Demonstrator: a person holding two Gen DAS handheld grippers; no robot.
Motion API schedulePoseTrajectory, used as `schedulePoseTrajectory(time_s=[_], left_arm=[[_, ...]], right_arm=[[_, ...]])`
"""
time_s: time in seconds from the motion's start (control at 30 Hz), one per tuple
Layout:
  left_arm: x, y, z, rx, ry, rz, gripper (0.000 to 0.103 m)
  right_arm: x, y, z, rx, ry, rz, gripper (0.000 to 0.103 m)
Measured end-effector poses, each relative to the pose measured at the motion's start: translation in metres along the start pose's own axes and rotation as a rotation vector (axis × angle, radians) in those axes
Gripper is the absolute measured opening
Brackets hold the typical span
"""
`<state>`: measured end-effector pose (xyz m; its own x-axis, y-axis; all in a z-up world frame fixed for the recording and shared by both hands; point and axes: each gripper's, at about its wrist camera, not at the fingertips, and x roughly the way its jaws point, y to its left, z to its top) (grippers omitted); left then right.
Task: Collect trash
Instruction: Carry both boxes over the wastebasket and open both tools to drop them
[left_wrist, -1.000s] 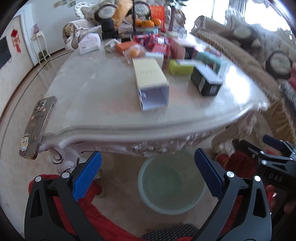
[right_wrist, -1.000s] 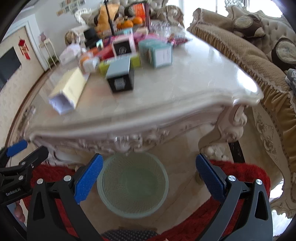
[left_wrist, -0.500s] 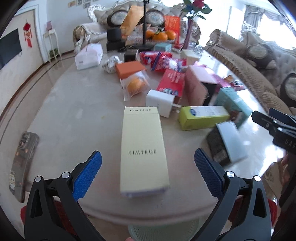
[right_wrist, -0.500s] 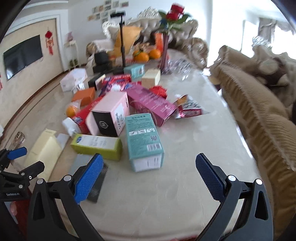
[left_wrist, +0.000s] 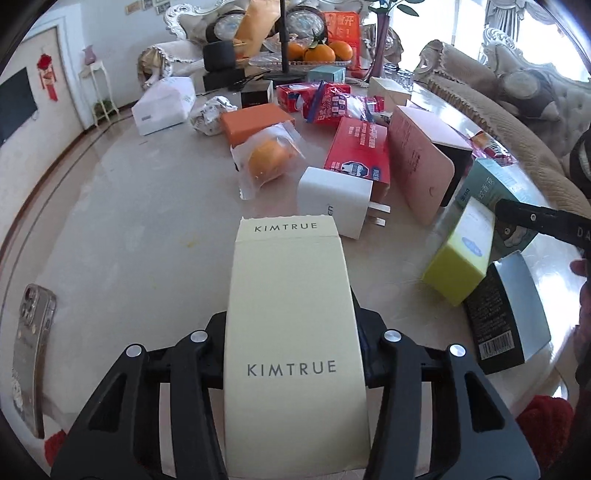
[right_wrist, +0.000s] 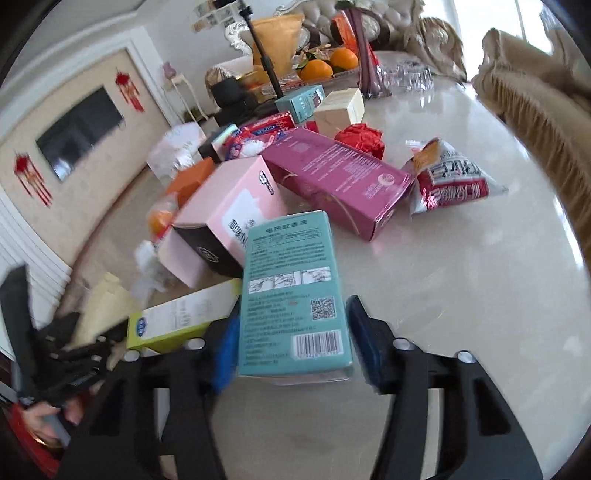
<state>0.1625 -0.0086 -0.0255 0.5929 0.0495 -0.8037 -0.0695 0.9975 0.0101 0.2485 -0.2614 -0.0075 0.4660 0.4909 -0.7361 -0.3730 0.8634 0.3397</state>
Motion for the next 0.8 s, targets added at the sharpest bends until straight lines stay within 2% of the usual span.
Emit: schedulePoseTrajectory(time_s=[0.1, 0.17, 0.27, 0.33, 0.43, 0.53, 0.63, 0.67, 0.73, 0.8], left_arm=[[-0.003, 0.003, -0.001, -0.003, -0.014, -0.008, 0.048], [-0.012, 0.008, 0.000, -0.001, -0.040, -0.013, 0.048], [-0.048, 0.016, -0.001, 0.026, -0.115, -0.030, 0.048], [-0.081, 0.023, -0.009, 0.060, -0.152, -0.091, 0.048], [-0.133, 0.026, -0.048, 0.181, -0.178, -0.217, 0.048], [-0.150, 0.017, -0.099, 0.285, -0.108, -0.318, 0.048], [-0.137, 0.007, -0.142, 0.339, -0.011, -0.364, 0.048], [-0.121, 0.002, -0.160, 0.359, 0.052, -0.365, 0.048], [-0.099, -0.004, -0.181, 0.368, 0.118, -0.377, 0.048], [-0.064, -0.010, -0.198, 0.368, 0.186, -0.364, 0.048]], right_arm=[[-0.005, 0.004, -0.001, -0.006, -0.007, -0.059, 0.049], [-0.012, 0.003, -0.002, 0.015, -0.032, -0.064, 0.049], [-0.053, 0.010, -0.009, 0.031, -0.118, -0.049, 0.049], [-0.086, 0.022, -0.023, 0.018, -0.169, -0.018, 0.049], [-0.134, 0.042, -0.063, 0.019, -0.215, 0.031, 0.049], [-0.155, 0.063, -0.121, 0.081, -0.171, 0.108, 0.049], [-0.149, 0.082, -0.174, 0.140, -0.084, 0.133, 0.049], [-0.137, 0.087, -0.194, 0.160, -0.034, 0.123, 0.049], [-0.108, 0.086, -0.222, 0.219, 0.058, 0.128, 0.049], [-0.076, 0.083, -0.240, 0.235, 0.134, 0.085, 0.049]])
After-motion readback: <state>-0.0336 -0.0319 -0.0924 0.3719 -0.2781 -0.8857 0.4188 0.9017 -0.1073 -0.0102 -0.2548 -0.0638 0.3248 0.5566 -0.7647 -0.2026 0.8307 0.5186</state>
